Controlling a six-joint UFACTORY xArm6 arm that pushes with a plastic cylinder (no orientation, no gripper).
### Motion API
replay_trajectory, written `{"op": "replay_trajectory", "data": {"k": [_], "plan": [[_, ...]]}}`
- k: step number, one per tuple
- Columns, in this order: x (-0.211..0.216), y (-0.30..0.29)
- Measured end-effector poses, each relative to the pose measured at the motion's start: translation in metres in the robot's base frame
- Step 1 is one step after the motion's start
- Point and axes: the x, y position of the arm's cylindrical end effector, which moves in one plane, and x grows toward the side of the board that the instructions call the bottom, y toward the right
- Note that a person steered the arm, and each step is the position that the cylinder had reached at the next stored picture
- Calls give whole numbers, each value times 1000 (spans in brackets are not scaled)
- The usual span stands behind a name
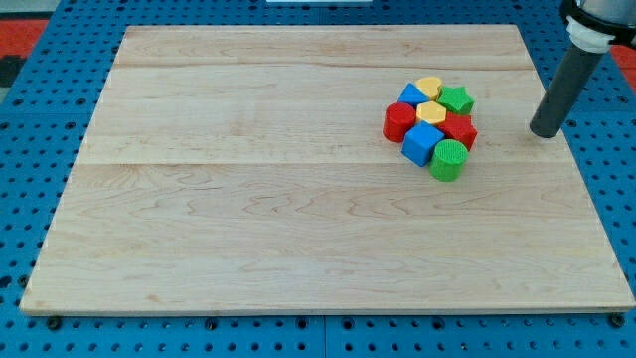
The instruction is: Separate red star from the group of blocks
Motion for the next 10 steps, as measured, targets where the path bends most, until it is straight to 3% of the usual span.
{"op": "replay_trajectory", "data": {"k": [10], "plan": [[4, 8]]}}
